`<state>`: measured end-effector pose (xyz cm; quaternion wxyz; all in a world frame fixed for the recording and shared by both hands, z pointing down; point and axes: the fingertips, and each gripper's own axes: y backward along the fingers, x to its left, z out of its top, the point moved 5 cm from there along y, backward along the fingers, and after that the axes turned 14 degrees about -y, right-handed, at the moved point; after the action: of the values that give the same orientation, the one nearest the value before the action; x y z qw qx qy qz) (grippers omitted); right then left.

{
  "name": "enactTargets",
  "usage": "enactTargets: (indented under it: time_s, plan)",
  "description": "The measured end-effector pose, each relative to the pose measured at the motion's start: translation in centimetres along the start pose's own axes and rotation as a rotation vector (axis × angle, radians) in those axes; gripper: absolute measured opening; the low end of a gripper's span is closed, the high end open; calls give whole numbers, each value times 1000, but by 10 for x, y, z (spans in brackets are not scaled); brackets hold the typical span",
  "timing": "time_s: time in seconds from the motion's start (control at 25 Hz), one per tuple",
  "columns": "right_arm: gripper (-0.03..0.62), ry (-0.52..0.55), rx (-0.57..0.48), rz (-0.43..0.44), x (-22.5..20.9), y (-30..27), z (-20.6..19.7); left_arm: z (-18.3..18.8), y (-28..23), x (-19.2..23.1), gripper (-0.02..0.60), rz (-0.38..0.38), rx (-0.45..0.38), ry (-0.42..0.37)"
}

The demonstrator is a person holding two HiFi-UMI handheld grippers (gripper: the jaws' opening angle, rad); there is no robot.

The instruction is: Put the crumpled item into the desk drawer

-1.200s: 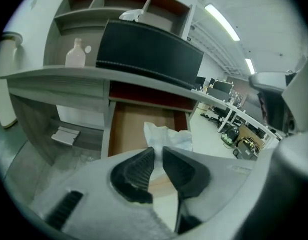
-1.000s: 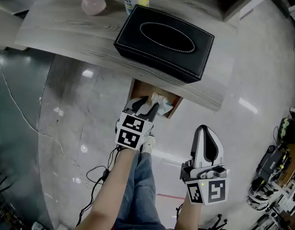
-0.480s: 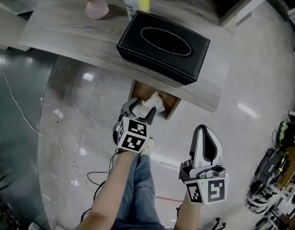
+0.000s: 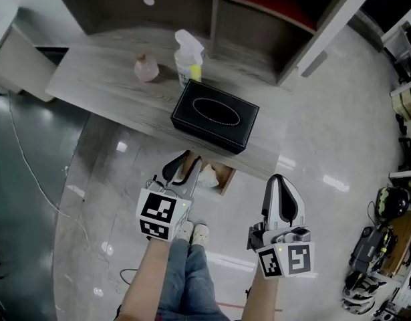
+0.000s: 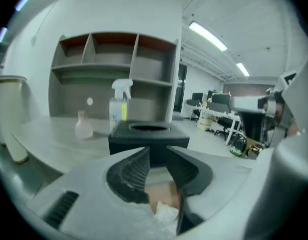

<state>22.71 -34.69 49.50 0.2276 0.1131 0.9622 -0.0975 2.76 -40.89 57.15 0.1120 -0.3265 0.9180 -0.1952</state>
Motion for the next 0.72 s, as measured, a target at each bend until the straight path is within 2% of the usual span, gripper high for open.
enactTargets:
  time_s: [0.16,0.36,0.56,0.72]
  plan:
    - [12,61,-110,52,17,-37,58,93,10,46,44,48,-235,-68]
    - [12,93,-195,100,54,-31,134,193,70,61,15,84,-423,-140]
    - [12,125,-276,108,79,-5,181,247,129,59,0,124,-541,-221]
    - [12,152,-310,111,92,14,195,263,157,53,0,131,-601,-251]
